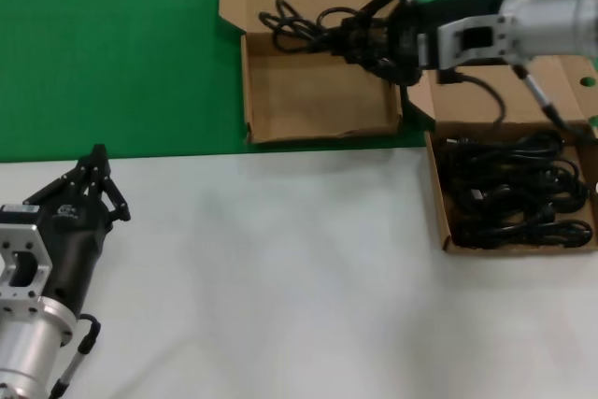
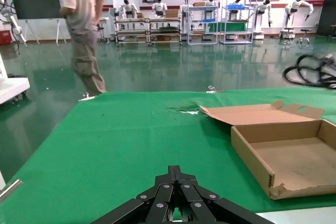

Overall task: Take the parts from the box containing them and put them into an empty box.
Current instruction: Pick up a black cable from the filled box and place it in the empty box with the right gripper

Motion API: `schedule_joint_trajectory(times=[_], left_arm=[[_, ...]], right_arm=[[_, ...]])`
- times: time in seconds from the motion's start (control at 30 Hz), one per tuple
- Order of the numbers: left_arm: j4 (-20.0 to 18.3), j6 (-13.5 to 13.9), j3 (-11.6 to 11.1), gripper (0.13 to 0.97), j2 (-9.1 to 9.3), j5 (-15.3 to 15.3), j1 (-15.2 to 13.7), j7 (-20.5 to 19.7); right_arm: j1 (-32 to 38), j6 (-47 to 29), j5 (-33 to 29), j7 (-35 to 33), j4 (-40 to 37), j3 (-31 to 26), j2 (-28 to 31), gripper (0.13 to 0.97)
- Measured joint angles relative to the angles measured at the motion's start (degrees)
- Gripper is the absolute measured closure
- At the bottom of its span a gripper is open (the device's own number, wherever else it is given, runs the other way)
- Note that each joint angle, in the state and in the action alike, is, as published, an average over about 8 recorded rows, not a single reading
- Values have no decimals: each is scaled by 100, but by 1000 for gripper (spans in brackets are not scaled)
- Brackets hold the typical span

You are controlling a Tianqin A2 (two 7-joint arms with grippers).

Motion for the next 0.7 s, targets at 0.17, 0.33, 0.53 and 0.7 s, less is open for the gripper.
schedule_joint_trajectory(times=[0.17,0.33,0.53,0.7], left_arm=[[0,0,0,958,0,0,0,0],[0,0,0,958,0,0,0,0],[0,0,0,958,0,0,0,0],[0,0,0,958,0,0,0,0]], right_arm=[[183,482,-28,-518,-707,48,-431,875],[178,955,-71,-819,-988,75,-696,875],[85,1463,-122,-1098,-1109,95,-892,875],[-4,1813,-162,-1319,-1148,110,-988,875]])
